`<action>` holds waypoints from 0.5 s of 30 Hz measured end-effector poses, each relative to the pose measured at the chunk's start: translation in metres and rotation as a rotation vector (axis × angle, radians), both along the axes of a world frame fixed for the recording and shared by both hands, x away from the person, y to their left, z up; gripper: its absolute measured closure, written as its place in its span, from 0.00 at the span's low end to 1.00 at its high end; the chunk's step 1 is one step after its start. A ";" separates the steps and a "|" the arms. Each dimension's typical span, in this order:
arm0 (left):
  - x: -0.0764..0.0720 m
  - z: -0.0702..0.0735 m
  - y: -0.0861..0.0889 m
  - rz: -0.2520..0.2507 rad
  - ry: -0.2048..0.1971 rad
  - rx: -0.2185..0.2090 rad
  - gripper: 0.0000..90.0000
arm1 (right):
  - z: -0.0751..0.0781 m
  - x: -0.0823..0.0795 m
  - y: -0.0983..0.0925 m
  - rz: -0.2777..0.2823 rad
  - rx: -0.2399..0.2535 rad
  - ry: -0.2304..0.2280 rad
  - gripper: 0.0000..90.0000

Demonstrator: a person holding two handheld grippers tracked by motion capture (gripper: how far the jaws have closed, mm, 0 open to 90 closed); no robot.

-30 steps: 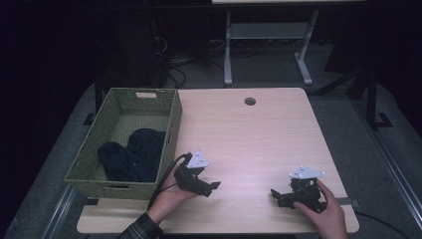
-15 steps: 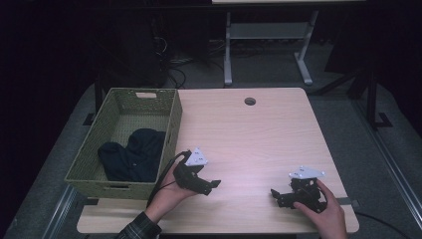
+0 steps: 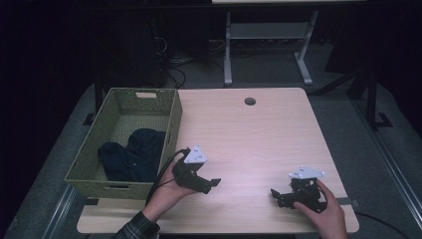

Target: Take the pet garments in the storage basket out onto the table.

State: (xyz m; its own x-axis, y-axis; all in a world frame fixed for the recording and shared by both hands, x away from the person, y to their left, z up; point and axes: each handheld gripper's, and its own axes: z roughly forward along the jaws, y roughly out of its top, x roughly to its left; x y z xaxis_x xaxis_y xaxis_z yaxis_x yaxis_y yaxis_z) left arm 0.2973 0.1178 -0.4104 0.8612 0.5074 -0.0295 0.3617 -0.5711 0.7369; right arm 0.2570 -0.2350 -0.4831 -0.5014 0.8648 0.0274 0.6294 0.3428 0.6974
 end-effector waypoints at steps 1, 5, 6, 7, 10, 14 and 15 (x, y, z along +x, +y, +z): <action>0.000 0.001 0.000 -0.004 -0.003 -0.001 0.16 | 0.000 0.000 0.000 0.000 0.000 0.000 0.00; 0.001 0.007 0.002 -0.002 -0.011 -0.014 0.16 | 0.000 0.000 0.000 -0.001 0.001 0.000 0.00; 0.001 0.009 0.002 0.000 -0.009 -0.018 0.16 | 0.000 0.000 0.000 -0.003 0.003 0.000 0.00; 0.002 0.010 0.003 0.000 -0.011 -0.026 0.16 | 0.000 0.000 0.000 -0.003 0.003 0.000 0.00; 0.001 0.012 0.003 -0.001 -0.010 -0.036 0.16 | 0.000 0.000 0.000 -0.003 0.003 0.000 0.00; 0.002 0.018 0.003 -0.010 -0.014 -0.045 0.16 | 0.000 0.000 0.000 -0.001 0.000 0.000 0.00; 0.002 0.018 0.003 -0.010 -0.014 -0.045 0.16 | 0.000 0.000 0.000 -0.001 0.000 0.000 0.00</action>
State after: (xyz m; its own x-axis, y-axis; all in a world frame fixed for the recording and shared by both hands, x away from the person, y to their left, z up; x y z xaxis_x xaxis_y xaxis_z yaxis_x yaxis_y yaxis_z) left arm 0.2993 0.1212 -0.3928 0.8667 0.4973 -0.0398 0.3454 -0.5405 0.7672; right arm 0.2573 -0.2348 -0.4830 -0.5005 0.8653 0.0278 0.6298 0.3418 0.6975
